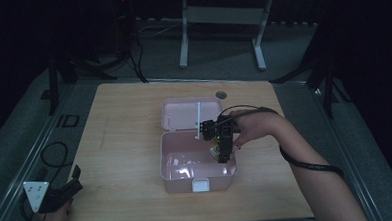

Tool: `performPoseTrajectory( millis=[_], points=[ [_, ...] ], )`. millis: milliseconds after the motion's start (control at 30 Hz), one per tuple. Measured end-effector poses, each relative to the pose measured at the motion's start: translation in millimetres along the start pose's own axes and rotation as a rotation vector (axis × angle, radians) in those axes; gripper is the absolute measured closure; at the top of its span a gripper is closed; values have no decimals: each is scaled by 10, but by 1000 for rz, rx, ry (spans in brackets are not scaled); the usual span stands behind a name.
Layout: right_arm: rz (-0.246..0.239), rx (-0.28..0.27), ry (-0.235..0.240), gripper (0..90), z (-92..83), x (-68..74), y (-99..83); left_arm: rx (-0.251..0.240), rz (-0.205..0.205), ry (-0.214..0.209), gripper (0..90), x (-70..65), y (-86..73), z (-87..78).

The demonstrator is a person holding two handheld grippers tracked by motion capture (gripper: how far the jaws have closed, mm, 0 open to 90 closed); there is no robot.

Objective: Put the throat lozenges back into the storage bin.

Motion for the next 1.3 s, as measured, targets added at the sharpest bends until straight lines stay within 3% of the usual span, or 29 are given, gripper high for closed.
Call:
performPoseTrajectory(
  millis=[167,733,800,1300],
  points=[
    [1,-3,2,201,99,-12,18,-1,-1,0,10,-1,0,1],
    [-8,35,54,201,722,-109,126,5,3,-4,10,0,0,3],
    [-29,42,49,201,781,-117,140,6,4,-5,10,0,0,3],
    [-5,76,49,200,1058,-197,144,4,10,-17,10,-7,-1,3]
  ],
)
Point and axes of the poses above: each handheld gripper's, and its own axes: z roughly forward along the jaws, y roughly out of its top, x roughly to its left, the point moved 4 cm from there along z, roughly forward along the jaws, and after that the axes turned 1 degree about x, right-handed, at the moved point
